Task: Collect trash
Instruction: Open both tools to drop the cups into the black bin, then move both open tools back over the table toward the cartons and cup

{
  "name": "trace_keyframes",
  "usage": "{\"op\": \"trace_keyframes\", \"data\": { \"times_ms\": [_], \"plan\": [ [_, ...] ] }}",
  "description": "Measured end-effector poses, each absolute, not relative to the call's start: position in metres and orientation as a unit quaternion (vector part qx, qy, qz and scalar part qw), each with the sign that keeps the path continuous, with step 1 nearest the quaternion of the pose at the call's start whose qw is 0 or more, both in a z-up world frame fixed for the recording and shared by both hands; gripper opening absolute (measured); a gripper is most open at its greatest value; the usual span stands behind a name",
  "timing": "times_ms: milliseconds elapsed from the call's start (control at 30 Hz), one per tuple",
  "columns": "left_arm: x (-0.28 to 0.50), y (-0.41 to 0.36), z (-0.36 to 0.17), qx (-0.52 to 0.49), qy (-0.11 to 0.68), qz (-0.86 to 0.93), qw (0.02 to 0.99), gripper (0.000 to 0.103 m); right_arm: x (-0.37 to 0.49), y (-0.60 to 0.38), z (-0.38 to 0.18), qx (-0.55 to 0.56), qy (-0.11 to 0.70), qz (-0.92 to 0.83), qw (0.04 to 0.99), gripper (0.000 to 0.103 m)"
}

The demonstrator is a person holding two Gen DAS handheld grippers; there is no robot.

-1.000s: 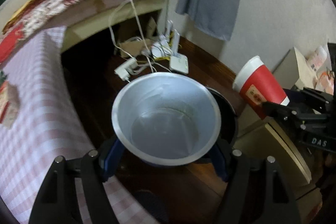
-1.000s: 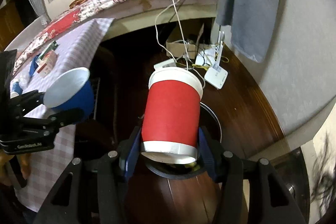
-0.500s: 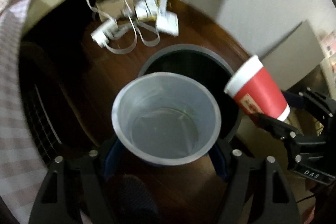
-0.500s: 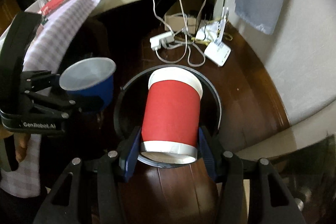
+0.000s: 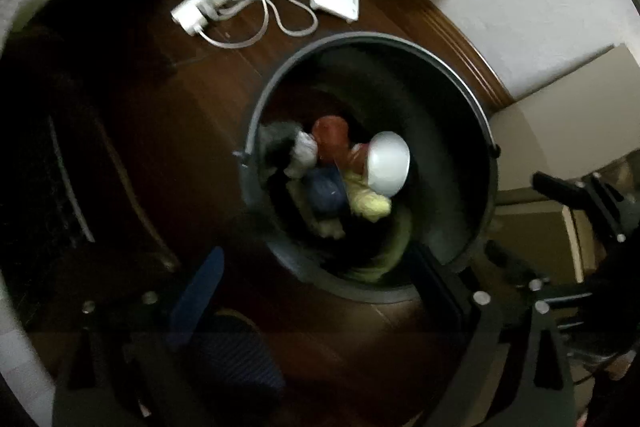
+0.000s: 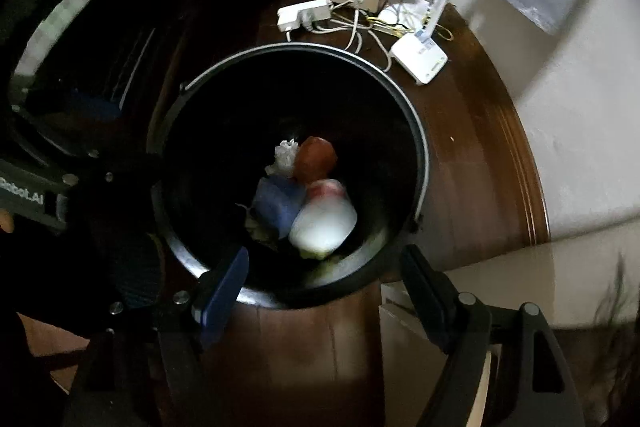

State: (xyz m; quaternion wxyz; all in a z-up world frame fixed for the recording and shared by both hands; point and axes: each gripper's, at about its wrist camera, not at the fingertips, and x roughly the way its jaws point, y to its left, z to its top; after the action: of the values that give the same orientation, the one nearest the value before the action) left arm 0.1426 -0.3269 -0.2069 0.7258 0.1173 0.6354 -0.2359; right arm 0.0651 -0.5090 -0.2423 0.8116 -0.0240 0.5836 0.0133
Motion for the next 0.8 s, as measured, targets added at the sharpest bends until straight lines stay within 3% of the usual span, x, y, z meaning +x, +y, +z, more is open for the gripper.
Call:
{"op": "trace_keyframes", "data": {
  "times_ms": [367, 800],
  "plan": [
    [0.11, -0.286, -0.119, 0.108, 0.543, -0.218, 0.803, 0.095, 0.053, -0.516, -0.16, 0.037, 0.527, -0.038, 0.848, 0.082],
    [0.101, -0.247, -0.068, 0.079, 0.477, -0.202, 0.852, 0.095, 0.051, -0.466, -0.083, 0.039, 0.474, -0.01, 0.88, 0.085]
  ]
}}
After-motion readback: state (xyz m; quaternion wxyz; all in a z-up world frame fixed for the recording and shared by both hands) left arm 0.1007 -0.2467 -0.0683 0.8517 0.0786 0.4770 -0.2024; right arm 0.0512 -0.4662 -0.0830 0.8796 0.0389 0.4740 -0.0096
